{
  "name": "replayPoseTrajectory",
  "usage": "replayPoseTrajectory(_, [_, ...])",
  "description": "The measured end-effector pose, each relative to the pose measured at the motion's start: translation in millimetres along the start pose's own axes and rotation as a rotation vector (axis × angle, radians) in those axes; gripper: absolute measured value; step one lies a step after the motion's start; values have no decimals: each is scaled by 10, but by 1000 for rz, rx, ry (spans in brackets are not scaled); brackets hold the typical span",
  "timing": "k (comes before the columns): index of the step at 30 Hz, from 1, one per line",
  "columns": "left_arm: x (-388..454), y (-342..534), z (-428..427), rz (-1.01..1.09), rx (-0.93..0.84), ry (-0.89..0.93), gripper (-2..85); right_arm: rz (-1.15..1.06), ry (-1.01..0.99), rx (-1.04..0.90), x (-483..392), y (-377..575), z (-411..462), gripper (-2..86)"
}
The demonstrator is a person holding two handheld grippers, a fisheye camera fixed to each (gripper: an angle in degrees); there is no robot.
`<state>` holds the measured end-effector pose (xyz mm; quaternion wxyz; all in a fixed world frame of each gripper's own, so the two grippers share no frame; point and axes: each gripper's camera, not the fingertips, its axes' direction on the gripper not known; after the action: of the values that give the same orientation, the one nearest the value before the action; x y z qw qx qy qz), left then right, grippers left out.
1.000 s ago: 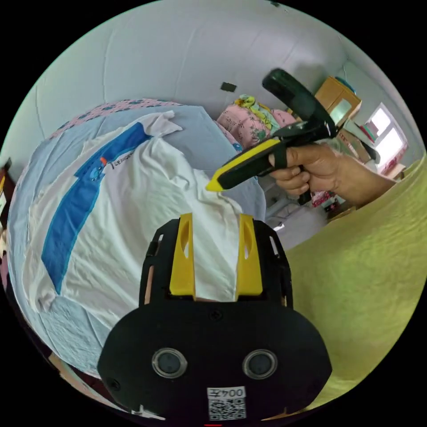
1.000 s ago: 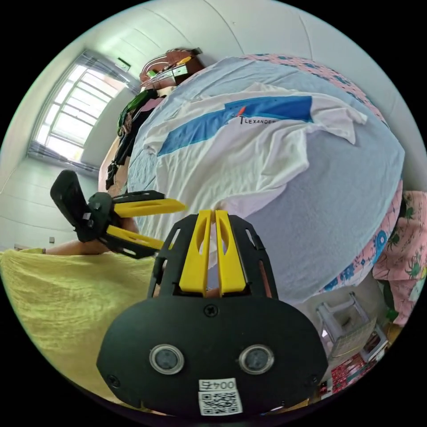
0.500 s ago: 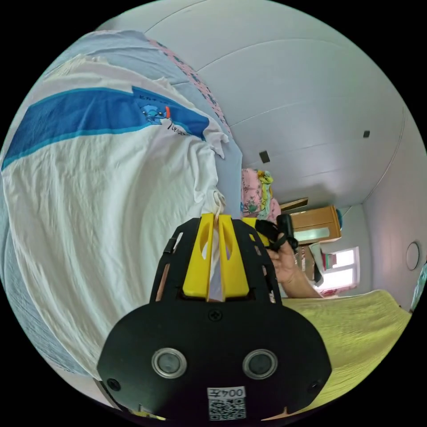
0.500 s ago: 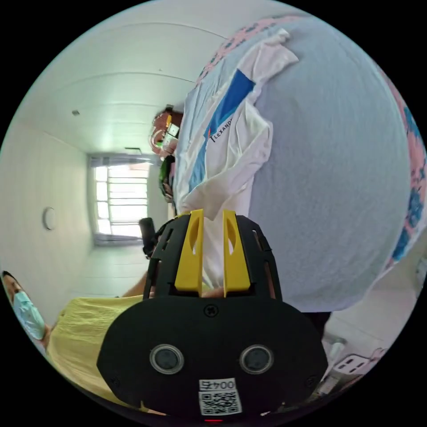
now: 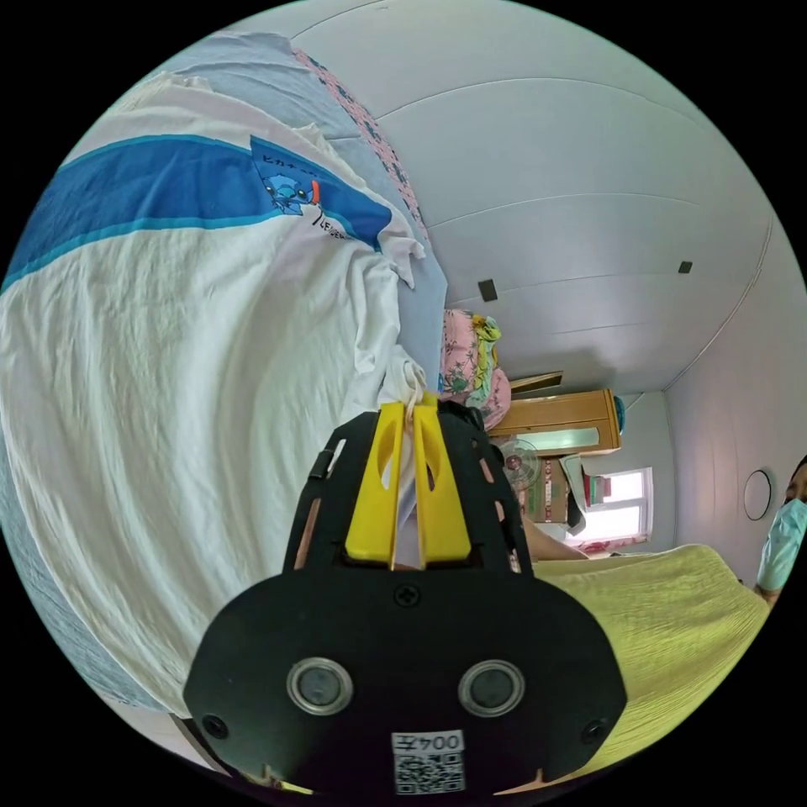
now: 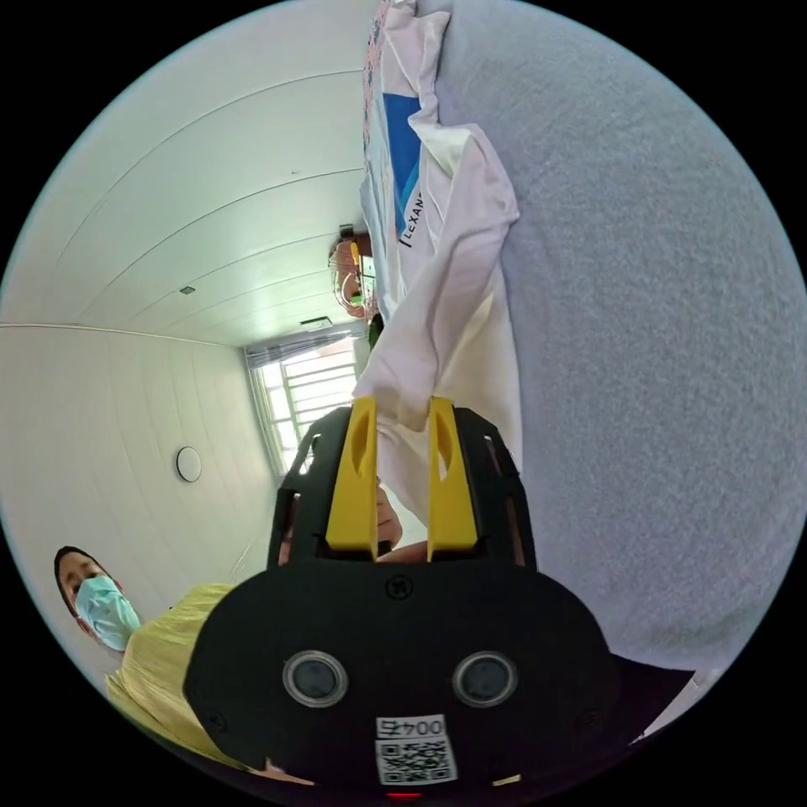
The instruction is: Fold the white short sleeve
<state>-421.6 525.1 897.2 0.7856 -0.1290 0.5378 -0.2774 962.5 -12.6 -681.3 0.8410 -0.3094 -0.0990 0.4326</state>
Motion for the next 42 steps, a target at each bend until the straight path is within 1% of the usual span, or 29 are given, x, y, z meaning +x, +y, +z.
replayPoseTrajectory(2, [94, 15, 13, 39, -21, -3, 22, -20, 64, -1, -153, 27, -6, 31])
replayPoseTrajectory(4, [232, 48, -6, 108, -35, -10, 24, -44, 109, -25, -352, 46, -68, 24])
replayPoseTrajectory(7, [448, 136, -90, 235, -71, -81, 27, -145, 292, -92, -868, 84, -311, 17])
replayPoseTrajectory(9, [489, 252, -175, 283, -101, -192, 28, -248, 506, -156, -1290, 184, -527, 14])
replayPoseTrajectory(10, [477, 286, -196, 284, -108, -222, 28, -270, 548, -176, -1371, 212, -578, 13])
replayPoseTrajectory(12, [391, 431, -266, 263, -134, -345, 28, -305, 650, -234, -1583, 310, -806, 13])
replayPoseTrajectory(15, [292, 616, -340, 222, -152, -455, 26, -293, 771, -281, -1621, 409, -1019, 13])
replayPoseTrajectory(17, [245, 708, -379, 187, -159, -492, 25, -269, 791, -288, -1533, 461, -1094, 13])
replayPoseTrajectory(19, [227, 778, -437, 159, -148, -494, 24, -241, 790, -296, -1392, 494, -1119, 13])
replayPoseTrajectory(23, [330, 862, -703, 128, -103, -519, 30, -201, 934, -278, -998, 502, -1078, 13])
replayPoseTrajectory(28, [397, 1186, -1545, 44, 47, -519, 48, -139, 837, -213, -696, 506, -1039, 13])
replayPoseTrajectory(30, [305, 1567, -2067, -47, 151, -502, 55, -131, 812, -201, -665, 535, -1007, 13])
replayPoseTrajectory(31, [265, 1686, -2191, -77, 178, -494, 56, -132, 806, -197, -665, 545, -1004, 13])
replayPoseTrajectory(33, [61, 2222, -2594, -208, 271, -444, 61, -121, 778, -176, -657, 575, -1019, 12])
replayPoseTrajectory(36, [-168, 2882, -2813, -353, 333, -388, 71, -91, 715, -135, -643, 601, -1077, 11])
replayPoseTrajectory(39, [-326, 3372, -2811, -438, 391, -312, 84, -66, 655, -108, -643, 613, -1112, 11])
replayPoseTrajectory(42, [-400, 3610, -2757, -437, 463, -265, 106, -62, 655, -115, -686, 611, -1080, 11])
